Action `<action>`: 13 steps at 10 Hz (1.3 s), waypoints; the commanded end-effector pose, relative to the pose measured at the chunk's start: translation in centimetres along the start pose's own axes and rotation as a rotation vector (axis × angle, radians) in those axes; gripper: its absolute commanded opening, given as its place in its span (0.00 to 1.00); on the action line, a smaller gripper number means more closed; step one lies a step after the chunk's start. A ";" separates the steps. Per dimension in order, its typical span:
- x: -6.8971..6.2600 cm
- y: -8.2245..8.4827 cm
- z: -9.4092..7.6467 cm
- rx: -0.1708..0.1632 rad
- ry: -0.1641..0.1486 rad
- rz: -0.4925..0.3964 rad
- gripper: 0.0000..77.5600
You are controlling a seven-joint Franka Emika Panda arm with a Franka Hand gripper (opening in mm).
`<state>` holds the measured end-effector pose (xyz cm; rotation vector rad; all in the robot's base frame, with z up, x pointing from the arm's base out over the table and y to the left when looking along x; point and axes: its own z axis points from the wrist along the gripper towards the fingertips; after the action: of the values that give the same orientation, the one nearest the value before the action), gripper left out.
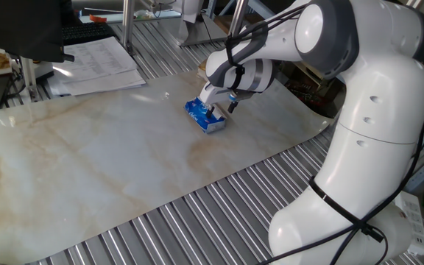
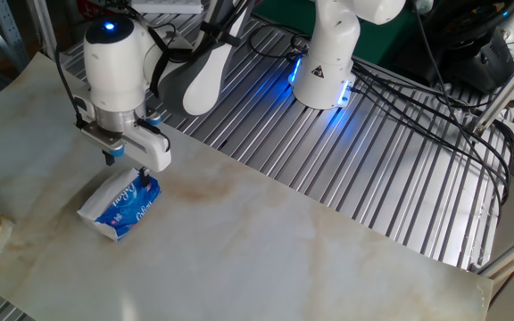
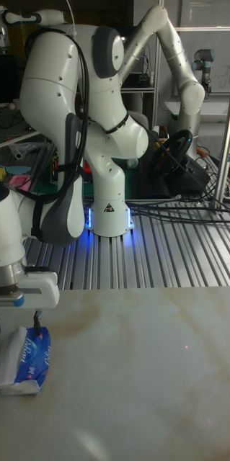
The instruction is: Pull out a napkin
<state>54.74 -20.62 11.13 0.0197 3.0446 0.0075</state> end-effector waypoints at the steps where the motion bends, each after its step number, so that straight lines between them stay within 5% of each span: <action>1: -0.1 -0.1 -0.1 0.001 -0.004 -0.002 1.00; 8: -0.1 -0.1 -0.1 0.000 -0.002 -0.012 1.00; 9: -0.1 -0.1 -0.1 0.000 -0.002 -0.013 0.02; 13: -0.1 -0.1 -0.1 0.000 -0.002 -0.013 0.02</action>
<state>54.75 -20.63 11.15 0.0052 3.0445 0.0087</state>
